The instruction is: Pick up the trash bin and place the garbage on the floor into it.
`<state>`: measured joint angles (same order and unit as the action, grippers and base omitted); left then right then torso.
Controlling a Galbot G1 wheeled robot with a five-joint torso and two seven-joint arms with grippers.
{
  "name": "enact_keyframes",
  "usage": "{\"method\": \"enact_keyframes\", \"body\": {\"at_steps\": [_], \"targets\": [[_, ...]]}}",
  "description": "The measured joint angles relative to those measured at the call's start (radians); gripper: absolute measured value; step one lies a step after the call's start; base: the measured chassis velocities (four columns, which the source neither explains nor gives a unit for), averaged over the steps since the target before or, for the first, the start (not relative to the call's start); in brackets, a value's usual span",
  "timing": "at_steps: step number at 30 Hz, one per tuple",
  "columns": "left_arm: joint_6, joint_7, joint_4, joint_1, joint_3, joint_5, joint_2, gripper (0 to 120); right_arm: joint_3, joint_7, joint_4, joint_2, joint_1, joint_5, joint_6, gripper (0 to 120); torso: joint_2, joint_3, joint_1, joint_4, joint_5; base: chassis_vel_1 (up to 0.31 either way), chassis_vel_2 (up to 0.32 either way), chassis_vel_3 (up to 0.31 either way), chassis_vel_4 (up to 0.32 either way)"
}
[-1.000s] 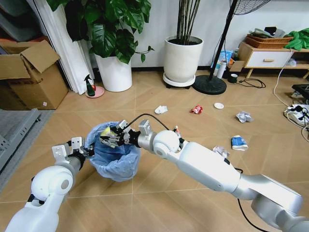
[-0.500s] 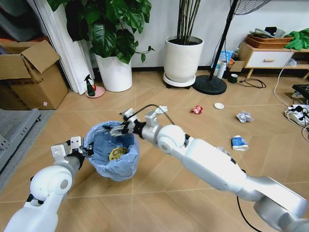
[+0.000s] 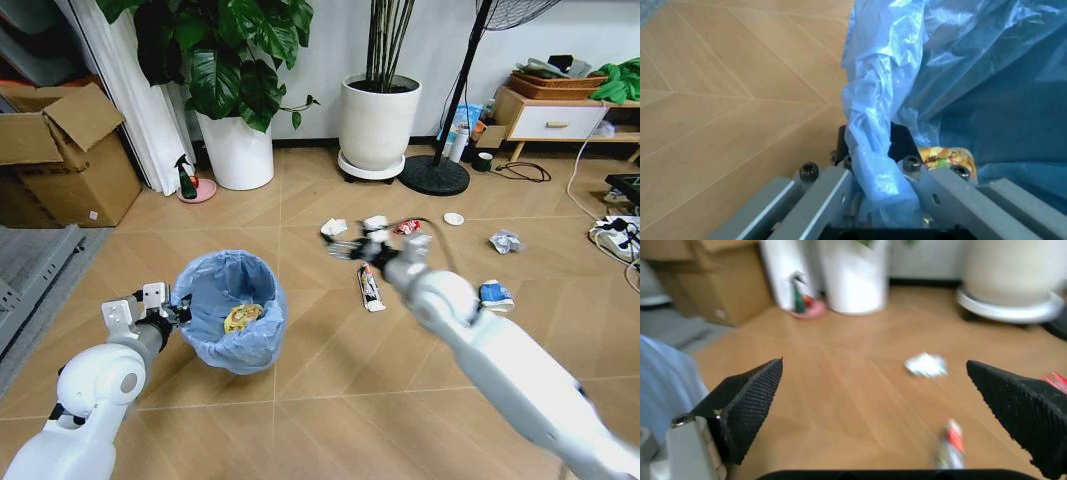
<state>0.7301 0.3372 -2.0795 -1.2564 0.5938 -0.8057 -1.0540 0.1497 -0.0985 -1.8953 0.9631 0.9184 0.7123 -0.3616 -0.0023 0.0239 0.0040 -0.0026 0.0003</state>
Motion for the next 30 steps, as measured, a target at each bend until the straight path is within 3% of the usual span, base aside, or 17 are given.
{"method": "enact_keyframes", "body": {"at_steps": [4,5,13,21,30], "targets": [[-0.001,-0.008,0.001,-0.004,0.0,0.005,0.001,0,0.144,0.014,-0.035,0.001,0.169,-0.089,0.036,100,0.0,0.0,0.0,0.0001,-0.0015,0.0,0.0,0.0,0.0],[-0.001,-0.009,0.002,-0.005,0.0,0.006,0.003,0,0.189,0.018,-0.041,0.008,0.238,-0.13,0.059,100,0.0,0.0,0.0,0.0002,-0.0002,0.0,0.0,0.0,0.0],[-0.001,-0.01,-0.004,-0.014,0.002,0.008,0.001,0,0.328,0.037,-0.059,0.078,0.468,-0.252,0.141,100,0.0,0.0,0.0,0.0004,-0.0014,0.0,0.0,0.0,0.0],[-0.002,-0.015,-0.014,-0.028,0.004,0.017,-0.007,0,0.463,0.079,-0.08,0.154,0.595,-0.322,0.182,100,0.0,0.0,0.0,0.0003,-0.0011,0.0,0.0,0.0,0.0],[-0.003,-0.018,-0.032,-0.041,0.012,0.017,-0.005,0,0.497,0.091,-0.08,0.185,0.616,-0.335,0.194,100,0.0,0.0,0.0,0.0004,-0.0009,0.0,0.0,0.0,0.0]]}}
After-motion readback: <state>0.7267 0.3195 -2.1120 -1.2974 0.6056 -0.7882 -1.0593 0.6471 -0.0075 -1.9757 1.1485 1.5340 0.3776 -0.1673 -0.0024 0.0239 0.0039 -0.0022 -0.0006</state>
